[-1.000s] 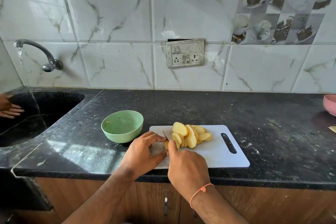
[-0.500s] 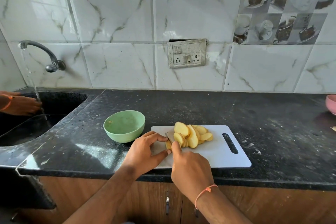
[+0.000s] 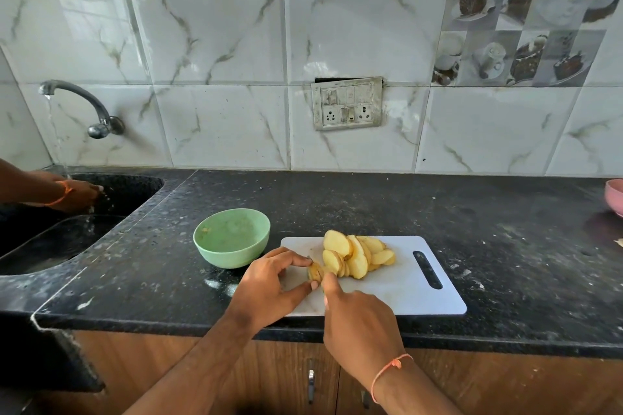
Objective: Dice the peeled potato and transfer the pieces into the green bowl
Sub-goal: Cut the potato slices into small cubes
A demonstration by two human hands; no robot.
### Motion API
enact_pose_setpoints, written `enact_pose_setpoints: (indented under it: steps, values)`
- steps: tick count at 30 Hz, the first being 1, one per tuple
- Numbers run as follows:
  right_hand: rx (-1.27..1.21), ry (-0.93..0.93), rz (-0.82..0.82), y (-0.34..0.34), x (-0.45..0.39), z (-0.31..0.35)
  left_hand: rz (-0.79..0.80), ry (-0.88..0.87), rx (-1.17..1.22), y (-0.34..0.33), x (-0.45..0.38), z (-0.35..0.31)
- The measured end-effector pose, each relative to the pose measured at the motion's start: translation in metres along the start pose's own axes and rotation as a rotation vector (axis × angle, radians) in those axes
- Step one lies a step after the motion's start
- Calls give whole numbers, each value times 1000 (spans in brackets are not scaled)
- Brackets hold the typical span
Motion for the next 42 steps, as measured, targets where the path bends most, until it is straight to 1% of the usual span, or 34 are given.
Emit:
enact_pose_setpoints:
  steps: [7, 13, 21, 24, 28, 33, 38, 42]
  values:
    - [-14, -1, -21, 0, -15, 3, -14, 14, -13, 1, 1, -2]
    - [-11, 13, 32, -7, 5, -2, 2, 30, 7, 3, -1, -5]
    - [-20, -19, -6, -6, -5, 3, -5, 42, -2, 3, 0, -3]
    - [-52, -11, 26, -8, -1, 1, 12, 48, 27, 2, -1, -2]
    - [-53, -43, 123, -11, 11, -5, 9, 75, 72, 2, -2, 2]
    - [-8, -44, 219, -9, 22, -3, -1, 104, 98, 2, -1, 7]
    - [-7, -52, 185, 3, 28, -13, 27, 159, 117, 1, -2, 11]
    - [1, -107, 135, 7, 31, -21, 36, 188, 112, 0, -1, 14]
Point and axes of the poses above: each hand's wrist, its own x-axis away from the middle knuckle, its own y-axis out of the back of the hand, z = x × y, the point moved 7 cm from there along -x, towards the middle knuckle, and after that the axes turned 5 degrees about -z, right-handed, at the moved point
